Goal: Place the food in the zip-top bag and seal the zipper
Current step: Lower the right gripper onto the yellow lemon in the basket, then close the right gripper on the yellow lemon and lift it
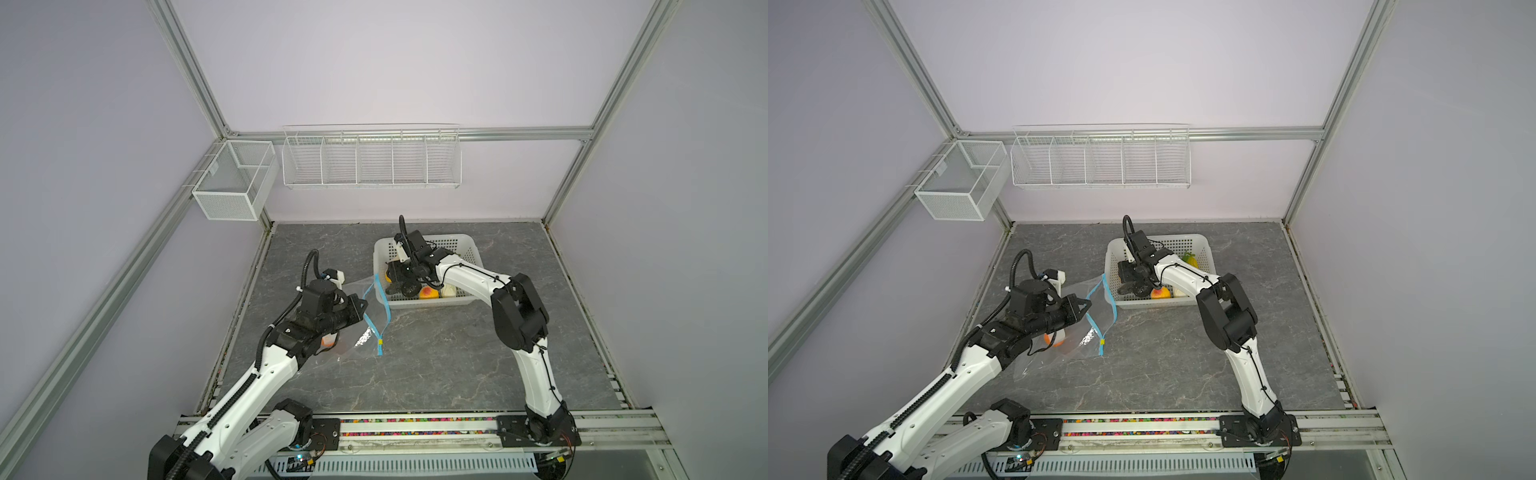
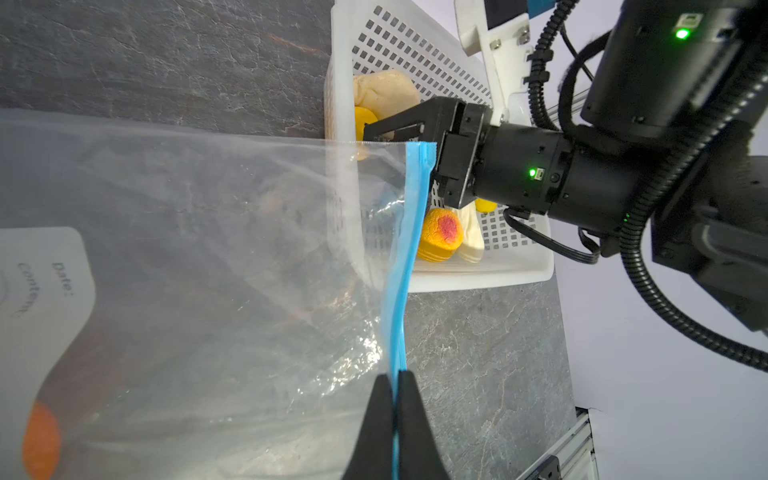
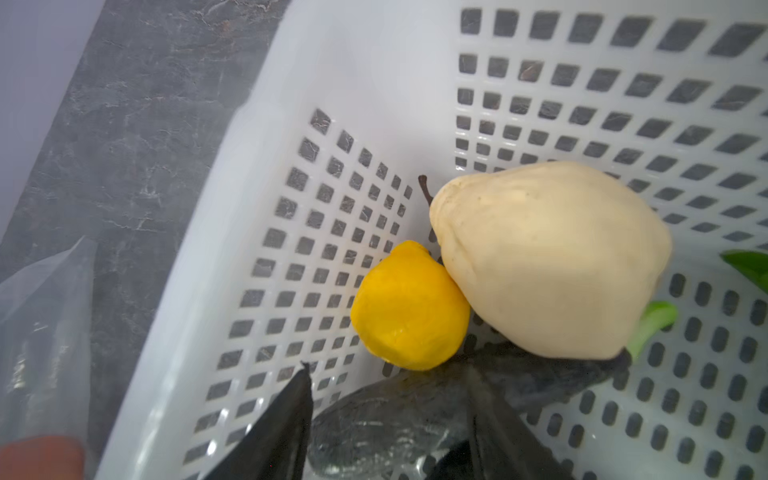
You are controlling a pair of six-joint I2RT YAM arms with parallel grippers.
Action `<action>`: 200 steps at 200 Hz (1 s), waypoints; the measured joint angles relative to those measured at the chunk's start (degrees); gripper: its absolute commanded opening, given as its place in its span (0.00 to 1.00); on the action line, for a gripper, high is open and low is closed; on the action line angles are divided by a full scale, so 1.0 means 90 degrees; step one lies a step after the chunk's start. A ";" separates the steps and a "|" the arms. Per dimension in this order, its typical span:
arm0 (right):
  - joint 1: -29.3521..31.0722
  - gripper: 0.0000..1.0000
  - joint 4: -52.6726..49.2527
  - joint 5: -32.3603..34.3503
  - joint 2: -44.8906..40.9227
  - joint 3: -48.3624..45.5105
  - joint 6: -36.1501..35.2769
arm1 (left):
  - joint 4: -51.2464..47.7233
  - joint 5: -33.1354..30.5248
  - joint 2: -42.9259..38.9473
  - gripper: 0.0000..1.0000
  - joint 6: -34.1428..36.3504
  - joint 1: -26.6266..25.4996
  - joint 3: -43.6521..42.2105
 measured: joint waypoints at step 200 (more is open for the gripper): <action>0.0078 0.51 -0.0087 0.0784 0.0962 0.0894 -0.0272 | 0.0134 0.0058 -0.0175 0.00 -0.0019 0.0000 -0.0170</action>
